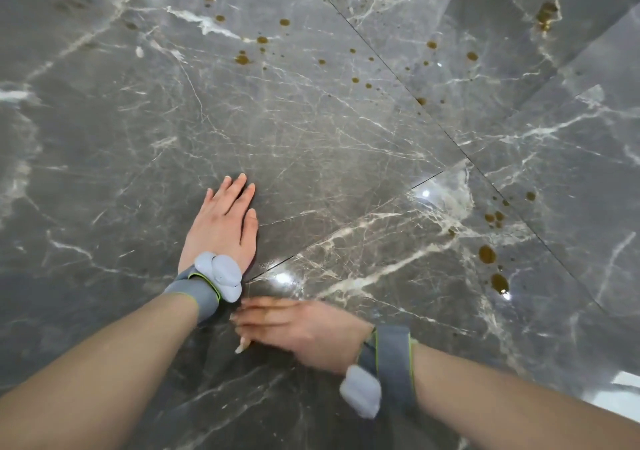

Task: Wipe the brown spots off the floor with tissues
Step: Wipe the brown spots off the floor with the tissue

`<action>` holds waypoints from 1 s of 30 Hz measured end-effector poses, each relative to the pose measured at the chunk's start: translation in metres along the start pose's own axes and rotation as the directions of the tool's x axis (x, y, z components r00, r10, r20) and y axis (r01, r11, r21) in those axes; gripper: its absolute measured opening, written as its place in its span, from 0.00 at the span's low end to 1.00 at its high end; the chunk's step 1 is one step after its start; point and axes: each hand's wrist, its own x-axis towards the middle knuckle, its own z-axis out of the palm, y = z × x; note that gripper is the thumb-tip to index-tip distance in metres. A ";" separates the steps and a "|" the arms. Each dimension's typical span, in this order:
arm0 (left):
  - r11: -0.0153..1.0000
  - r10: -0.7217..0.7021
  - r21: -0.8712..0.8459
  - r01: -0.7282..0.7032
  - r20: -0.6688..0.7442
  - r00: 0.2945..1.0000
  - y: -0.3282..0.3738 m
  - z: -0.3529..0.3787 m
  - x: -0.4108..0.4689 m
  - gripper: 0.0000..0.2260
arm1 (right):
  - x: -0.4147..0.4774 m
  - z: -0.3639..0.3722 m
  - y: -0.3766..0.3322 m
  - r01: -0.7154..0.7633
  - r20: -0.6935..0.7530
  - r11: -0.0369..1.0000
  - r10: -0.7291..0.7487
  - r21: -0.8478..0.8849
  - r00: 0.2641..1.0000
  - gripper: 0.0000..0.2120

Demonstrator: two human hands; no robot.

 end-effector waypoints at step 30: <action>0.997 0.006 0.080 -0.005 -0.004 1.000 0.015 -0.004 0.007 0.25 | -0.116 -0.037 0.032 -0.721 -0.521 0.621 0.744 0.309 0.417 0.12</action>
